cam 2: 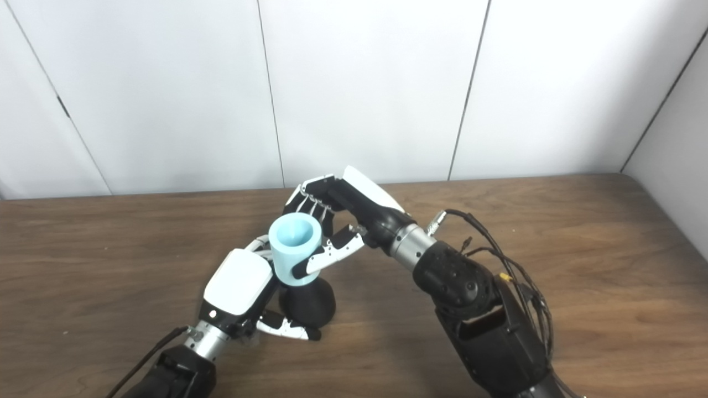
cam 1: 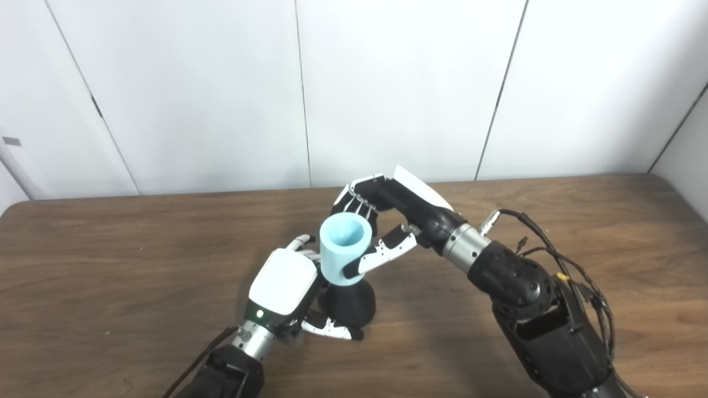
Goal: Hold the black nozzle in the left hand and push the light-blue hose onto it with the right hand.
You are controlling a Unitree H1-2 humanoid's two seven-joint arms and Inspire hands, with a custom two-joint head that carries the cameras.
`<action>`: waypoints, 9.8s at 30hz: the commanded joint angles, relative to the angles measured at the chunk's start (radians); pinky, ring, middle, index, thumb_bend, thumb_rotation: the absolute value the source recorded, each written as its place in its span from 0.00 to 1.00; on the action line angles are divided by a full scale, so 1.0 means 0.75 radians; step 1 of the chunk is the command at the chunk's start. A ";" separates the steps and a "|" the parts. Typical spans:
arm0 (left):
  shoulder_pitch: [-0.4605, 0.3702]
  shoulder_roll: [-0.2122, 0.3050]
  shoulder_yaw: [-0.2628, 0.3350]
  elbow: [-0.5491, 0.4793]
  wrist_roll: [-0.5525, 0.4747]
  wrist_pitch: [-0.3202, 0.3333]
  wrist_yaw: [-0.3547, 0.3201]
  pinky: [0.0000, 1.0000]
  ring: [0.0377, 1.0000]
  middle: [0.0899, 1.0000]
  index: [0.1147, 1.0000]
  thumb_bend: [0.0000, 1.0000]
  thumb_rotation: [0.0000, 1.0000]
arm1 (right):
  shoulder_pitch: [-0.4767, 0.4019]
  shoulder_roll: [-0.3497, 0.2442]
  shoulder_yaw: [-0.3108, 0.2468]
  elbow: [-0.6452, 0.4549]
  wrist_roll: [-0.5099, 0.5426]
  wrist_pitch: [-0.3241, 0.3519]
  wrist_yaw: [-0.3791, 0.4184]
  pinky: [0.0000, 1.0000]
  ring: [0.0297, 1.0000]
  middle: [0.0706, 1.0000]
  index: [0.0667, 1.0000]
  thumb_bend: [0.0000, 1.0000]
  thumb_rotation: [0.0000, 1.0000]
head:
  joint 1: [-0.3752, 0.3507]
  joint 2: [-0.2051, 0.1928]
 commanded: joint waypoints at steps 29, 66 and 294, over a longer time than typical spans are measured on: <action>0.147 -0.029 -0.096 0.134 0.039 -0.005 -0.023 0.83 0.44 0.36 0.42 0.50 0.00 | -0.051 -0.068 0.086 -0.087 -0.099 0.131 0.127 0.31 0.40 0.43 0.47 0.52 0.00 | 0.005 0.014; 0.148 -0.021 -0.105 0.148 0.043 -0.026 0.021 0.80 0.44 0.37 0.42 0.50 0.00 | 0.001 -0.078 0.046 -0.039 -0.075 0.066 0.118 0.82 0.89 0.93 0.97 1.00 0.39 | 0.005 0.018; 0.159 -0.008 -0.078 0.089 0.024 0.000 -0.099 0.82 0.46 0.33 0.43 0.50 0.00 | 0.472 -0.203 0.378 -0.108 -0.881 -0.368 0.061 0.95 0.97 0.93 0.89 0.95 0.88 | 0.004 0.035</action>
